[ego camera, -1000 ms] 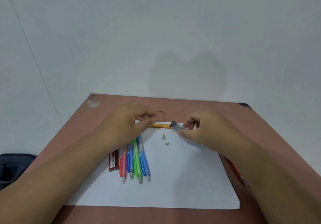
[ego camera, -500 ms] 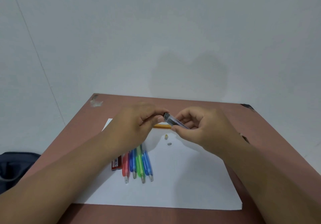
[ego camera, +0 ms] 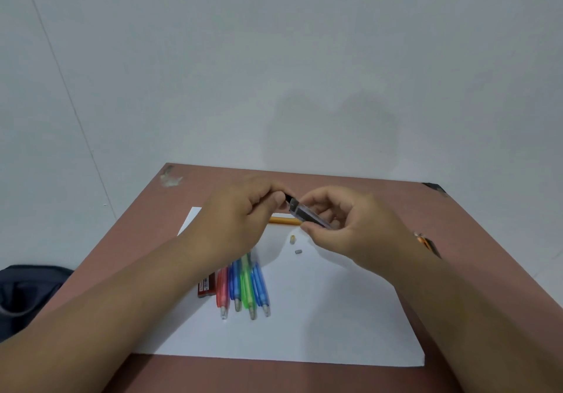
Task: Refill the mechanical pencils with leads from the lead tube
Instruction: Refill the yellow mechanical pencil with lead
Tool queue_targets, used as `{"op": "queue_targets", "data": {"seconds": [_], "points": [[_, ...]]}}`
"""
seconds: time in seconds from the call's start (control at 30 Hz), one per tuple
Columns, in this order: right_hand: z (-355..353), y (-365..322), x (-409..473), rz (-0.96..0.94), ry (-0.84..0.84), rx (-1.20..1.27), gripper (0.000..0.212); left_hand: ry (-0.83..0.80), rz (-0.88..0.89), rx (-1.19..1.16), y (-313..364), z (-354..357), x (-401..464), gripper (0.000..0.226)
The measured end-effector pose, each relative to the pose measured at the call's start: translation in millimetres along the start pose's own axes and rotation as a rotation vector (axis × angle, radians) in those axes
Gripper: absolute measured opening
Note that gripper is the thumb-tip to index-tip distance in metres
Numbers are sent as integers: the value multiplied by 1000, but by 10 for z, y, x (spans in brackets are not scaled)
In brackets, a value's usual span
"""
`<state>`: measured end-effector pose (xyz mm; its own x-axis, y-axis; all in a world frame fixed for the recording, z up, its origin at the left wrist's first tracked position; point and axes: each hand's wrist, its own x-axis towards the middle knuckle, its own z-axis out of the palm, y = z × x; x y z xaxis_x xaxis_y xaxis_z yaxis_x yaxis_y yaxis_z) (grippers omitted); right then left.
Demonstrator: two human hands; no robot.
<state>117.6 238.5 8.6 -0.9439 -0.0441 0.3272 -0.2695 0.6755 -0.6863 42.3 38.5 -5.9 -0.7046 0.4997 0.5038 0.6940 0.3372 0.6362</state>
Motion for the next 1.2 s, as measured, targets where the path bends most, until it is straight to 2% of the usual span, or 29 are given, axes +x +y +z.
{"op": "queue_targets", "data": {"seconds": [0.1,0.17,0.23,0.33,0.43,0.63,0.73,0.87,1.0,1.13,1.2], "points": [[5,13,13,-78,12,-159,32,-39,-267,-283,51,54,3,29],[-1,55,37,-155,65,-232,37,-60,-411,-521,110,61,7,23],[-7,112,71,-249,115,-309,38,-123,-501,-663,167,60,1,16],[16,191,113,-350,176,-425,37,-111,-547,-715,193,100,-14,14],[41,233,125,-357,214,-458,39,-55,-583,-755,161,116,-7,13],[46,271,147,-405,226,-528,32,-50,-645,-849,153,90,-15,15],[36,285,123,-344,217,-479,39,-61,-729,-977,164,86,-12,20],[19,310,133,-372,154,-403,46,-71,-852,-1189,173,50,2,29],[12,276,125,-348,139,-387,47,-78,-859,-1202,159,36,2,27],[21,239,115,-286,146,-394,72,-70,-843,-1185,152,46,-2,24],[17,271,125,-337,141,-485,67,-72,-840,-1185,144,46,-1,24]]}}
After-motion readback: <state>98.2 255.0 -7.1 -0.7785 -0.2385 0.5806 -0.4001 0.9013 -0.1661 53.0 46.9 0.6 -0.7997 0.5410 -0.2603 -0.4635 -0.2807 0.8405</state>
